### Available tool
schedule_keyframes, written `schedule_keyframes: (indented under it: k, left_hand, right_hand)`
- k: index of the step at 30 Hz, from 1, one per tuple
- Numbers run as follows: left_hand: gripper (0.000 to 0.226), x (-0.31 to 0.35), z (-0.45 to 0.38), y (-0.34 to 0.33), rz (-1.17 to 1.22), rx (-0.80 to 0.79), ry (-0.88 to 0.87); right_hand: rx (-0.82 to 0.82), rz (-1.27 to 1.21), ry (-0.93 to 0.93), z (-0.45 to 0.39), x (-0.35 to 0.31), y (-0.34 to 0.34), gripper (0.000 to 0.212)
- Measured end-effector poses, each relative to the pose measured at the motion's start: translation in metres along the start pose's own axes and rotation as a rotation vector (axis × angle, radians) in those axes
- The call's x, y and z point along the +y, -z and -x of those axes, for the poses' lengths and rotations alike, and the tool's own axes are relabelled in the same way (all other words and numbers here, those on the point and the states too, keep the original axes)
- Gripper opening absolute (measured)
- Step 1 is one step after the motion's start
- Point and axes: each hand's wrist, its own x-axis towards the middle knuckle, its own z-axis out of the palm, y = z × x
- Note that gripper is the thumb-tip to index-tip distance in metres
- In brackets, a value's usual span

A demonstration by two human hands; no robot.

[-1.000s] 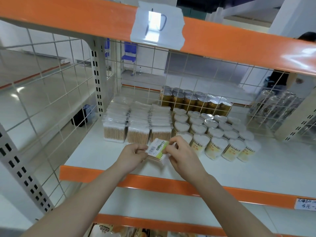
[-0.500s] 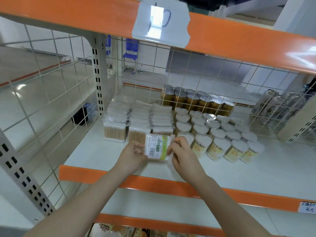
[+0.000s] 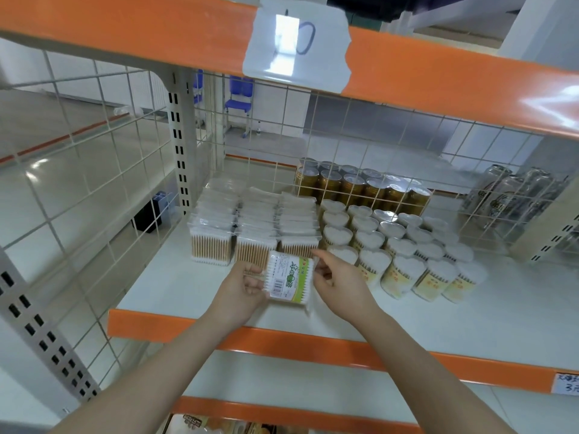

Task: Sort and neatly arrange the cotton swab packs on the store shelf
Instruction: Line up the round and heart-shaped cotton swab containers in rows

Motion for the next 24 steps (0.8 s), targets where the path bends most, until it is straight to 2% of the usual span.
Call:
schedule_keyframes:
  k: [9,12,16,20,24]
  left_hand:
    - [0.071,0.006,-0.001,-0.001,-0.022,0.009,-0.018]
    - [0.077,0.010,-0.001,0.001,-0.040,-0.007,-0.055]
    - [0.064,0.006,-0.005,0.003,-0.077,-0.031,-0.071]
    - [0.032,0.001,-0.008,0.003,-0.171,-0.016,-0.090]
    - [0.027,0.000,-0.007,0.003,-0.314,-0.013,-0.147]
  right_hand:
    - [-0.067,-0.162,-0.023,-0.002,0.000,-0.006,0.073]
    - [-0.074,-0.188,-0.043,-0.003,0.000,-0.005,0.072]
    - [-0.083,-0.240,-0.059,-0.005,-0.002,-0.001,0.059]
    - [-0.068,-0.203,-0.008,-0.009,-0.007,0.004,0.045]
    - [-0.091,-0.103,0.051,-0.017,-0.012,0.010,0.034]
